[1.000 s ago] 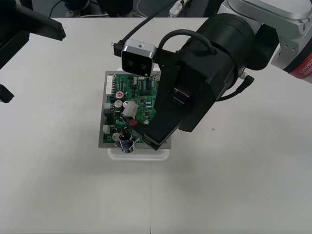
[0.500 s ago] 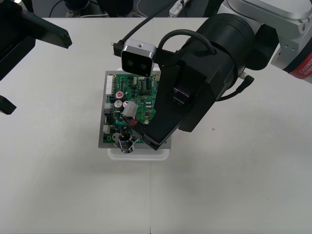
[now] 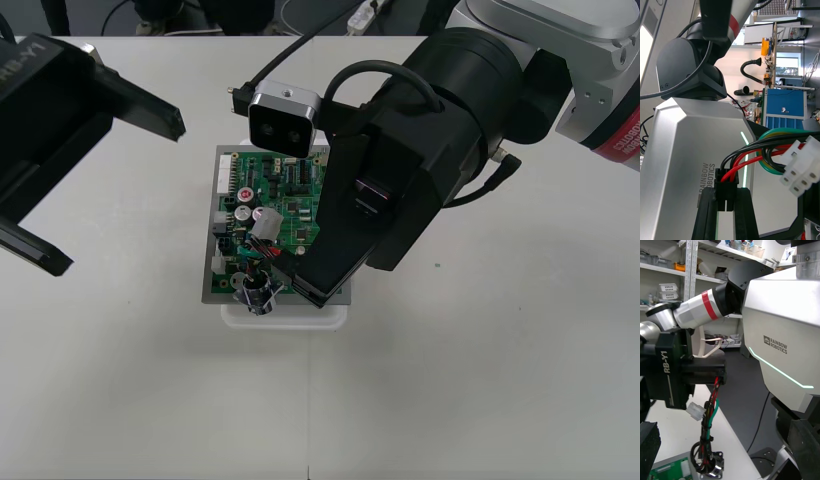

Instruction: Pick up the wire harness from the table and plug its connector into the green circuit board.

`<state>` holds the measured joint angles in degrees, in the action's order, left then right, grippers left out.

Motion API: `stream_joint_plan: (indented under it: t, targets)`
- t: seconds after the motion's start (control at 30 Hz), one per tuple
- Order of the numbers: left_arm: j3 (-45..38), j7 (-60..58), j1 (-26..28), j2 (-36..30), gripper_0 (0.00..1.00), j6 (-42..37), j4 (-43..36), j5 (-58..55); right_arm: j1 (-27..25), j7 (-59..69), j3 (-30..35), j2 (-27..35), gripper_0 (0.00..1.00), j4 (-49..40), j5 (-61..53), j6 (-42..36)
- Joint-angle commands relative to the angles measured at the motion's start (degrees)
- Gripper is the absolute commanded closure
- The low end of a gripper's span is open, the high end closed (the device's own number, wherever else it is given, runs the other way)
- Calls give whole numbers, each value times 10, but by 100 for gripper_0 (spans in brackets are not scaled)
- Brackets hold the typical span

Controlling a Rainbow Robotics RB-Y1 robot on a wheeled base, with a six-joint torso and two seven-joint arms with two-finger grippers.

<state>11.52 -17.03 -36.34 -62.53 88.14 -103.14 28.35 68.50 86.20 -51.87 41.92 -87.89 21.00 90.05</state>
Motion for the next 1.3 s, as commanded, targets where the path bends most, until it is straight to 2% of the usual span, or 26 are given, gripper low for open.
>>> stream_joint_plan:
  t: [0.03,0.93,1.3]
  targets:
    - [33,5,-25,6,0,19,-16,8,30,-27,-5,-10,100,-4,-11,0]
    - [36,-39,-38,57,0,19,-61,41,30,-28,-5,-10,100,-4,-11,0]
    - [76,-57,-63,59,0,12,-64,41,30,-28,-5,-10,100,-4,-12,0]
